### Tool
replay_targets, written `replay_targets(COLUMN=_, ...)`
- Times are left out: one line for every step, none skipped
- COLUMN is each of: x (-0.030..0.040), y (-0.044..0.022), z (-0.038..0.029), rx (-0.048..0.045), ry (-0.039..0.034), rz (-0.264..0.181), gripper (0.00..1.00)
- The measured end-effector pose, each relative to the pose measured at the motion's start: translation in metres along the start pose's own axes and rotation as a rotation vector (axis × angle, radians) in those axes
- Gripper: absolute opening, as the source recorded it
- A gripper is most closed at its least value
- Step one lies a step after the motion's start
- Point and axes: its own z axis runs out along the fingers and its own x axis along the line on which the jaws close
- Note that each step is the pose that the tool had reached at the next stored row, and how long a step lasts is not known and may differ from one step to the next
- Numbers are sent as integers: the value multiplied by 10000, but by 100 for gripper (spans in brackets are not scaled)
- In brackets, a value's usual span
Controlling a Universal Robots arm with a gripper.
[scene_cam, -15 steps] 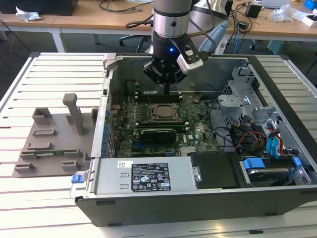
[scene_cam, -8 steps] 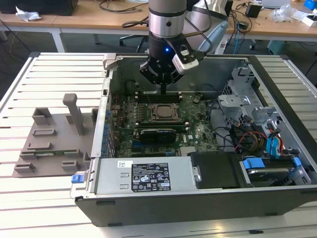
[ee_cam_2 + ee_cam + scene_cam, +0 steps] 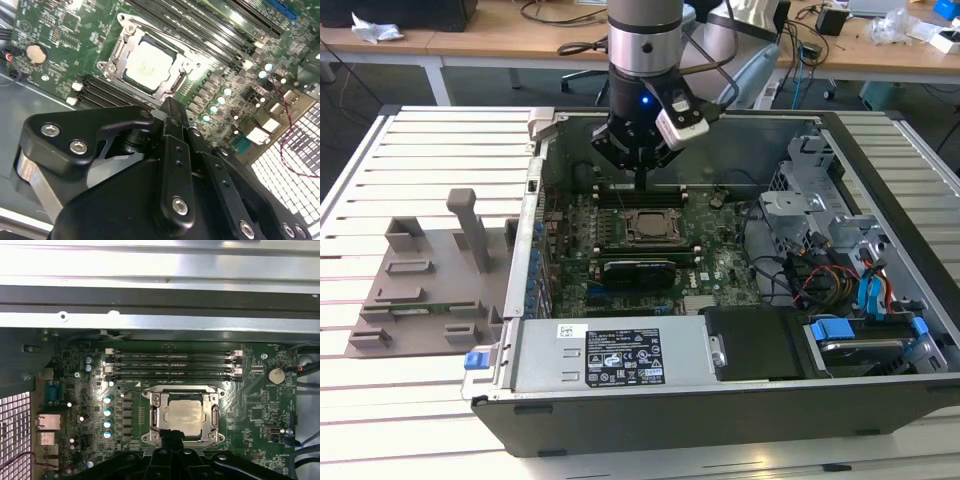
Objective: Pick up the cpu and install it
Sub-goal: 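Install the first cpu locking lever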
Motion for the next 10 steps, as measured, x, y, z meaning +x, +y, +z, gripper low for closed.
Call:
replay_targets(x=32, y=2, z=-1, rx=0, ry=0, rz=0, gripper=11)
replay_targets(x=48, y=3, z=-1, rx=-1, ry=0, rz=1, gripper=11)
replay_targets(x=64, y=4, z=-1, rx=-1, ry=-1, rz=1, gripper=11)
replay_targets(x=76, y=4, z=-1, rx=0, ry=0, rz=1, gripper=11)
replay_targets(x=88, y=4, z=-1, rx=0, ry=0, rz=0, gripper=11)
replay_targets(x=107, y=5, z=-1, rx=-1, ry=0, rz=0, gripper=11)
replay_targets(x=131, y=5, z=-1, rx=0, ry=0, rz=0, gripper=11)
replay_targets(x=143, y=5, z=-1, rx=-1, ry=0, rz=1, gripper=11)
replay_targets(x=154, y=5, z=-1, rx=-1, ry=0, rz=1, gripper=11)
replay_targets(x=165, y=5, z=-2, rx=0, ry=0, rz=1, gripper=11)
